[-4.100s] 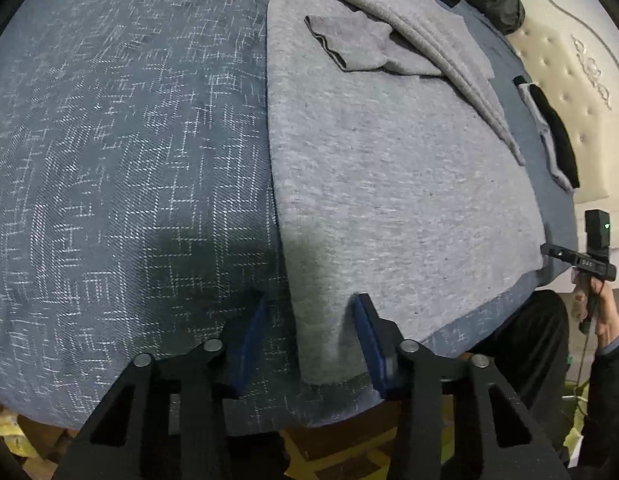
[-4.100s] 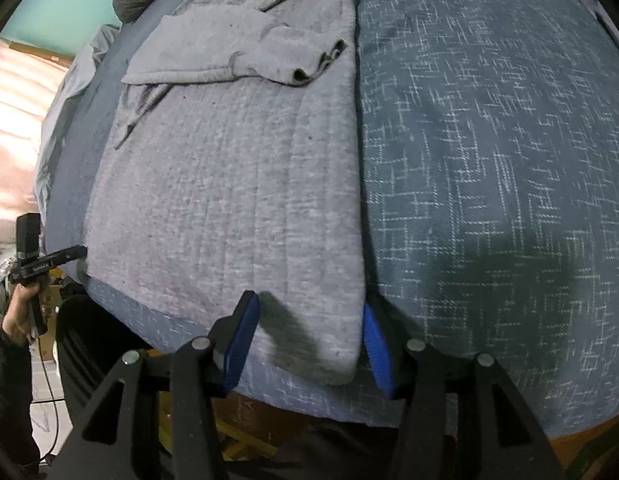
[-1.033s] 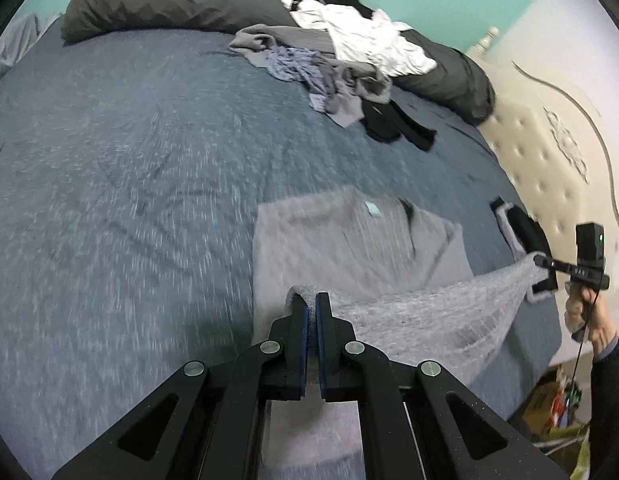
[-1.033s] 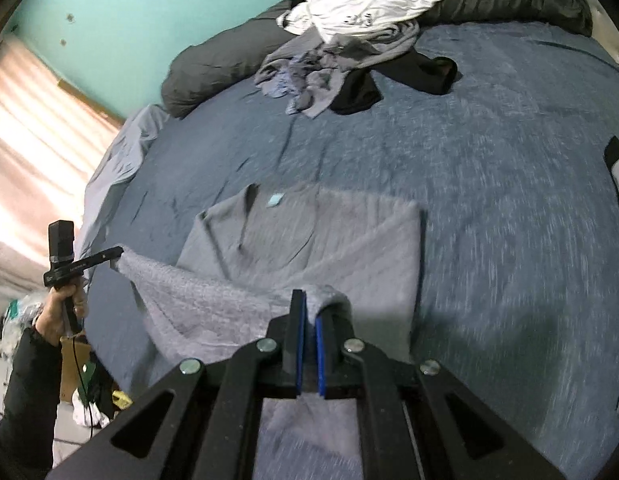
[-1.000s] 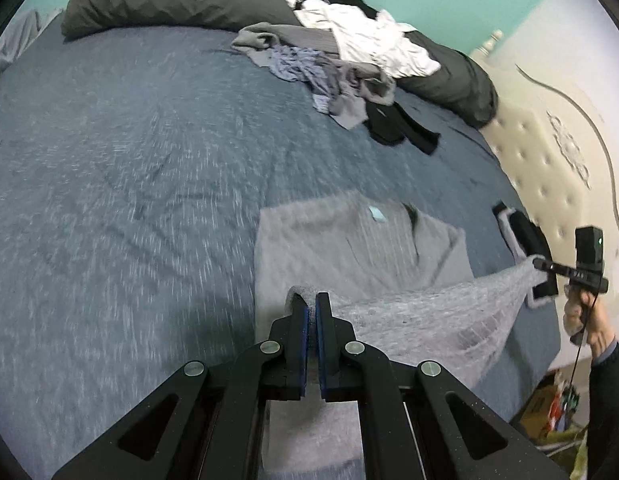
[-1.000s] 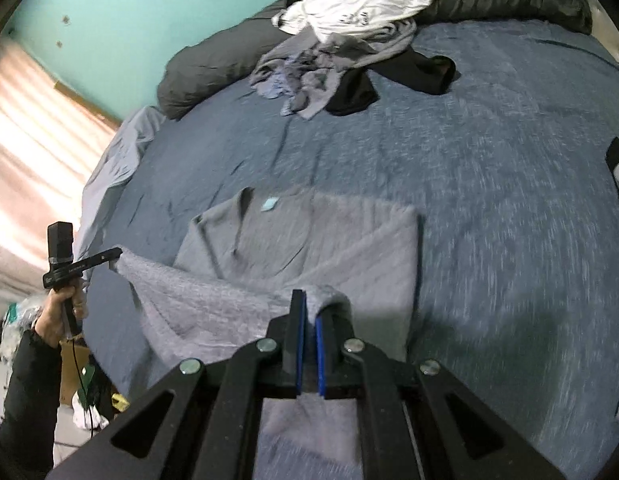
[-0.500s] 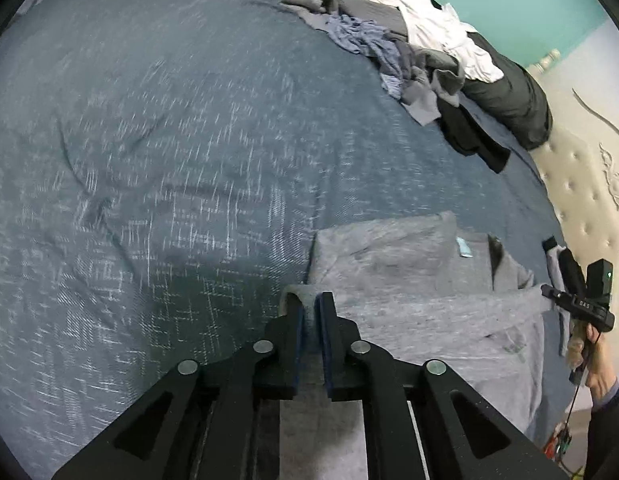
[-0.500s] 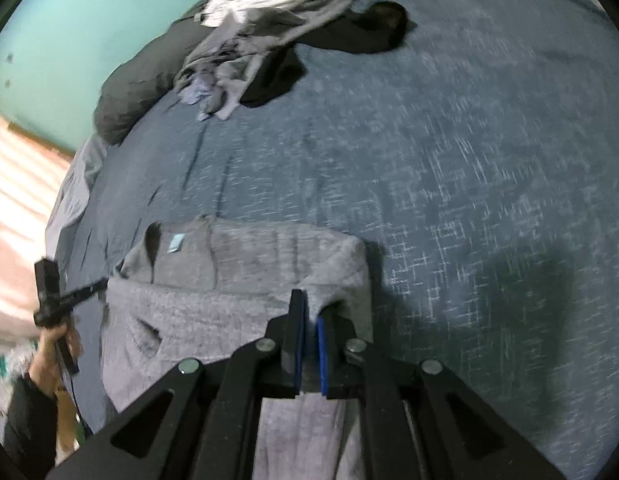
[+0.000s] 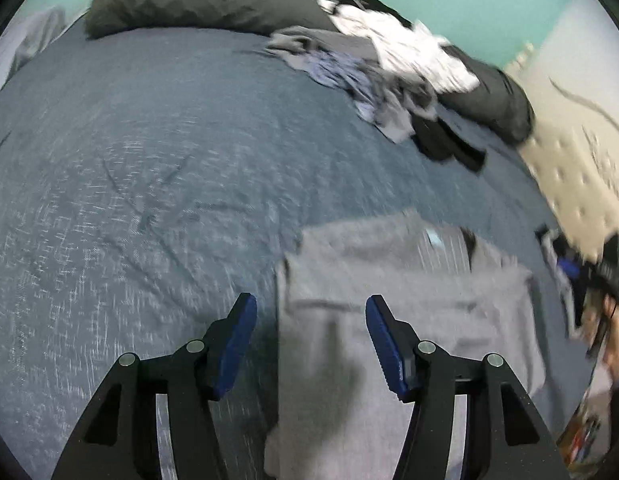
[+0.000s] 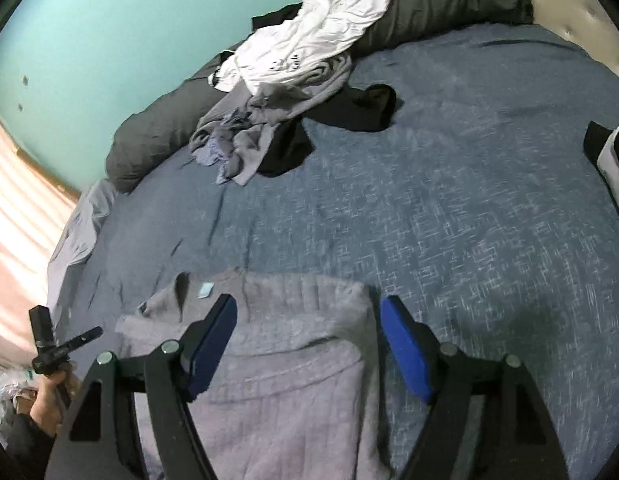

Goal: Fold clothes

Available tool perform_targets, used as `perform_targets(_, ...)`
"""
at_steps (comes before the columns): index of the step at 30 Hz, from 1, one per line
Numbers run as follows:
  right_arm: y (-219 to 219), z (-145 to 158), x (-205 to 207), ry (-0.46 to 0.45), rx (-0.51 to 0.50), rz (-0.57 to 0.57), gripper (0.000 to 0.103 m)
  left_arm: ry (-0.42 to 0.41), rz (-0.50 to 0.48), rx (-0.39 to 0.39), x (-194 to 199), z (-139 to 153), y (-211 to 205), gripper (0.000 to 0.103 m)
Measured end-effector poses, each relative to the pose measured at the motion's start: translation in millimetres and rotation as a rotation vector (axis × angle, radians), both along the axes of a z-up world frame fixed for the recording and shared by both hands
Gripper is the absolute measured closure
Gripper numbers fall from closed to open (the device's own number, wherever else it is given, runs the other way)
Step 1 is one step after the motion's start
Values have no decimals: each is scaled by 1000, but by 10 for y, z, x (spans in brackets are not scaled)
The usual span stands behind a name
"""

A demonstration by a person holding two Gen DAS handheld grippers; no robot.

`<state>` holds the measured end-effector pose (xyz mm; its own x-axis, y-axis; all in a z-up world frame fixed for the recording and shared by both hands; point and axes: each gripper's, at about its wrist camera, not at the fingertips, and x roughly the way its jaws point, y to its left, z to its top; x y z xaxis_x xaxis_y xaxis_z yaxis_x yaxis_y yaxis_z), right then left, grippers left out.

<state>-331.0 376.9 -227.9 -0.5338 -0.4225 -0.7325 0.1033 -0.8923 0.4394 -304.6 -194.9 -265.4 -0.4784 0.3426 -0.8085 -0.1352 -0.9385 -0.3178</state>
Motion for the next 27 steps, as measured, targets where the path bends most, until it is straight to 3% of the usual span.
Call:
perform_targets(4,-240,-36,219,-1,61,100,30,-35,-54,-26,150,-185,173,42)
perform_targets(9,-623,-404,411,-46,197,252,64,-93,-93,-58,209,-471,367,42)
perform_targets(10,-705,-484,448,-56,228,283,66,-107,-98,-67,191,-526,393,42)
perform_targets(18,-1021,-1008,363,-107,448,375,72,-111,-102,-126,-56,-681,435,42)
perform_targets(27,-923,-942,-197,-36,502,284,72,-74,-72,-128,-570,-653,322,42)
